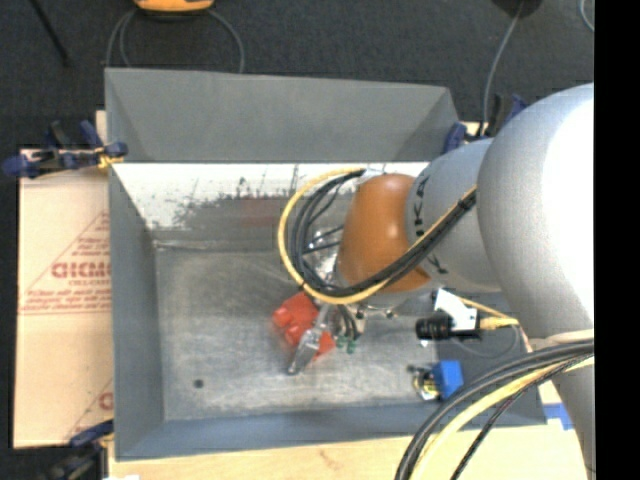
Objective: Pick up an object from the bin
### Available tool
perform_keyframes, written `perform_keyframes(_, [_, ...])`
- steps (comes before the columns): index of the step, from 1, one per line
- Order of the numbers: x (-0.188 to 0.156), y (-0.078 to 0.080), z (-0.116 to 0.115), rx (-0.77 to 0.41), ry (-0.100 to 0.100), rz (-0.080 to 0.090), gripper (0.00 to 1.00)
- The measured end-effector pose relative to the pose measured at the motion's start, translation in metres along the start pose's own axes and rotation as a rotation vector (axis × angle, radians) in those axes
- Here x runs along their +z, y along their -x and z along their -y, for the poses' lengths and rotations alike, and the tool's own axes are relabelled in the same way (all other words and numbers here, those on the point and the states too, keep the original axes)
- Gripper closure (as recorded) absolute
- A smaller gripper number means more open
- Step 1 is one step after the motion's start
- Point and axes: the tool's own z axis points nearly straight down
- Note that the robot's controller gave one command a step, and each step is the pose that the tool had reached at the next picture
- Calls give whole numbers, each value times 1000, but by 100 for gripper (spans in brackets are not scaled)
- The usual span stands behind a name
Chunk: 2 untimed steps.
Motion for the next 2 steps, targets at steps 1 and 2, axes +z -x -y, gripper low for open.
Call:
perform_keyframes(1, [-2, -12, 3, 94, 10, 14, 0])
perform_keyframes(2, [-3, -11, 4, 92, 10, 17, 100])
